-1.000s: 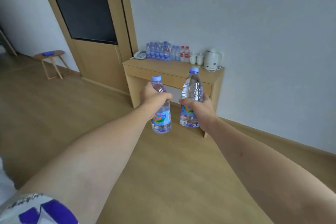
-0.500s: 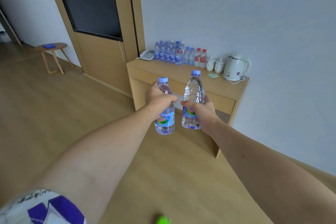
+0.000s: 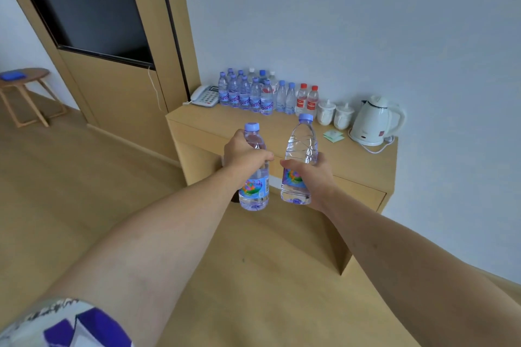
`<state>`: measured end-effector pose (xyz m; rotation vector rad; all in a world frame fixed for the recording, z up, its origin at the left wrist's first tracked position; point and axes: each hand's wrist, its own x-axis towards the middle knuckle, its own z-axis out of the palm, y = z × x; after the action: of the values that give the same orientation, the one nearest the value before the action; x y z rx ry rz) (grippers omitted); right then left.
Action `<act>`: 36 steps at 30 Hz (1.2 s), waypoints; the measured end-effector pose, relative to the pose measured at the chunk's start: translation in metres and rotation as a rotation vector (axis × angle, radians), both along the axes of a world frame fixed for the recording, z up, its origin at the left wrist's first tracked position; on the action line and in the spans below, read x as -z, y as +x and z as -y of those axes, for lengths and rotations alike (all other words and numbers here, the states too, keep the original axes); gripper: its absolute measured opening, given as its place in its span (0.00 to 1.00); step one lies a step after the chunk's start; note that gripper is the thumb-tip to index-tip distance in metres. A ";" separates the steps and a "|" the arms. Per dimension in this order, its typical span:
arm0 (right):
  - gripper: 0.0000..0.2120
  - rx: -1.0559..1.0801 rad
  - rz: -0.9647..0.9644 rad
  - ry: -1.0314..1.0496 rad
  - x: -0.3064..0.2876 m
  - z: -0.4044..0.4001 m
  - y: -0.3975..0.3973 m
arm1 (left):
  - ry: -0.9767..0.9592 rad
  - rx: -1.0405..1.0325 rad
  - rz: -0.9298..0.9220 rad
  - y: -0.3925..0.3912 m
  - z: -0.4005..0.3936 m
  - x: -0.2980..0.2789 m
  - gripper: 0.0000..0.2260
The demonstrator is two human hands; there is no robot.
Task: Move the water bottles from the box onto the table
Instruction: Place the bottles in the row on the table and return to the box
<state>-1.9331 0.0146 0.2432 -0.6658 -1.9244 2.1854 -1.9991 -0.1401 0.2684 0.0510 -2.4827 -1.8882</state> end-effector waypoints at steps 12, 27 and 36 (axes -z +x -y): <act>0.35 -0.077 0.019 -0.018 0.030 -0.050 -0.245 | -0.105 0.016 0.060 -0.243 -0.050 0.026 0.21; 0.33 0.043 0.008 0.021 0.061 -0.117 -0.470 | -0.133 0.154 0.072 -0.483 -0.129 0.069 0.16; 0.38 0.256 0.137 0.163 0.102 -0.143 -0.554 | -0.222 0.400 0.177 -0.590 -0.170 0.122 0.19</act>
<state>-2.4867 0.1581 0.1409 -0.9928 -1.9305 1.8527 -2.5896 0.0300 0.1467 -0.3205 -2.9946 -1.7783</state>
